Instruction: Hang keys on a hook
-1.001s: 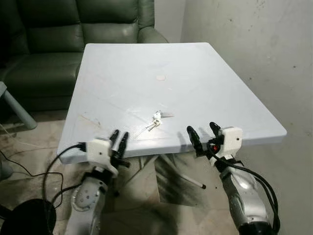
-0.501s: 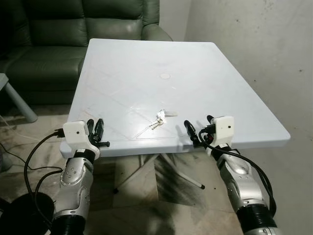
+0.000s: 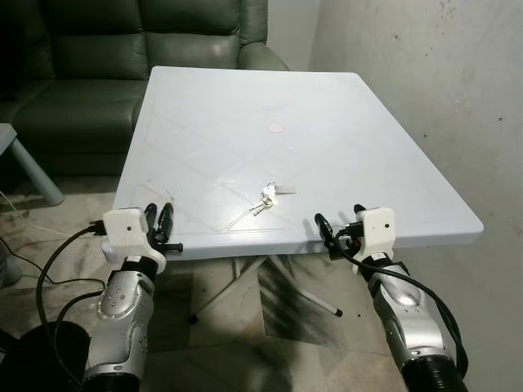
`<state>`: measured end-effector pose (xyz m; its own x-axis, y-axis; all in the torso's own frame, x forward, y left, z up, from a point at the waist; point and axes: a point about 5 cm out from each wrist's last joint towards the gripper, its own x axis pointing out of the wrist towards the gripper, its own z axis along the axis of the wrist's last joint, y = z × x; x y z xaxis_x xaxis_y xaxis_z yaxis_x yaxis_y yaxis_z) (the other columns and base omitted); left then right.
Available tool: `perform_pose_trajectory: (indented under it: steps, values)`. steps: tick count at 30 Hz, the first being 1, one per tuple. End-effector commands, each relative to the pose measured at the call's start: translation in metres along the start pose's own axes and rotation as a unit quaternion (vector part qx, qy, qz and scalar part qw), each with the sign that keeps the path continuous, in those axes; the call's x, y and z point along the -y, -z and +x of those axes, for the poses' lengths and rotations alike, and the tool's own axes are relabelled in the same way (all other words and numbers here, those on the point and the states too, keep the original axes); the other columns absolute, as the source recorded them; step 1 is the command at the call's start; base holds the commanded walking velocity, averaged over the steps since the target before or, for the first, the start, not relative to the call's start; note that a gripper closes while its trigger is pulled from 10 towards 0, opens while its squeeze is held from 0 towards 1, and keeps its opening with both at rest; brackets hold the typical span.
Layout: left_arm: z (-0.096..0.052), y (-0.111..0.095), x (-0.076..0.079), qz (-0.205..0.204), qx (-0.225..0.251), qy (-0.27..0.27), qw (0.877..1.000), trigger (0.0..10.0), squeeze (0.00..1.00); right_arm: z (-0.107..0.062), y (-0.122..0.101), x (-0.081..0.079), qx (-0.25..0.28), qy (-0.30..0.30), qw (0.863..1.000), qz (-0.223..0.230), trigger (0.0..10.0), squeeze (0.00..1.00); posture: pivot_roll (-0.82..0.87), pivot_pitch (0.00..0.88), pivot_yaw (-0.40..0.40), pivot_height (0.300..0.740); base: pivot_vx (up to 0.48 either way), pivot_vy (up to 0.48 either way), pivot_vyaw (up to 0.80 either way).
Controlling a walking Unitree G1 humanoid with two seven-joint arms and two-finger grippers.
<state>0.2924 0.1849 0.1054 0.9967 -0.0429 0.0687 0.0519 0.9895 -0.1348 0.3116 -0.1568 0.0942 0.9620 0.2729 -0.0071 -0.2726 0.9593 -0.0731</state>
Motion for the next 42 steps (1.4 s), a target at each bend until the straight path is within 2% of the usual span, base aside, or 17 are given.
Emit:
perform_pose_trajectory:
  steps: [1, 10, 26, 33, 42]
  values:
    - [0.0018, -0.0038, 0.0012, 0.008, 0.003, 0.007, 1.0, 10.0, 0.0, 0.0028, -0.007, 0.0029, 0.012, -0.002, 1.0, -0.012, 10.0, 0.0, 0.05, 0.0, -0.061, 0.74, 0.0, 0.0, 0.0]
    - [0.0023, -0.0023, 0.0057, 0.011, 0.001, 0.019, 1.0, 10.0, 0.0, 0.0026, -0.0084, 0.0055, 0.012, -0.005, 0.999, -0.029, 10.0, 0.0, 0.05, 0.0, -0.059, 0.74, 0.0, 0.0, 0.0]
    - [0.0053, -0.0031, 0.0077, 0.013, -0.001, 0.025, 1.0, 10.0, 0.0, 0.0031, -0.0087, 0.0054, 0.014, -0.005, 1.0, -0.021, 10.0, 0.0, 0.04, 0.0, -0.058, 0.74, 0.0, 0.0, 0.76]
    - [0.0045, -0.0021, 0.0082, 0.015, -0.004, 0.025, 1.0, 10.0, 0.0, 0.0026, -0.0085, 0.0064, 0.017, -0.003, 1.0, -0.005, 10.0, 0.0, 0.04, 0.0, -0.058, 0.74, 0.0, 0.0, 0.0]
    - [0.0048, -0.0022, 0.007, 0.016, -0.003, 0.025, 1.0, 10.0, 0.0, 0.0017, -0.0072, 0.0052, 0.014, -0.012, 1.0, -0.006, 10.0, 0.0, 0.05, 0.0, -0.061, 0.74, 0.0, 0.0, 0.0]
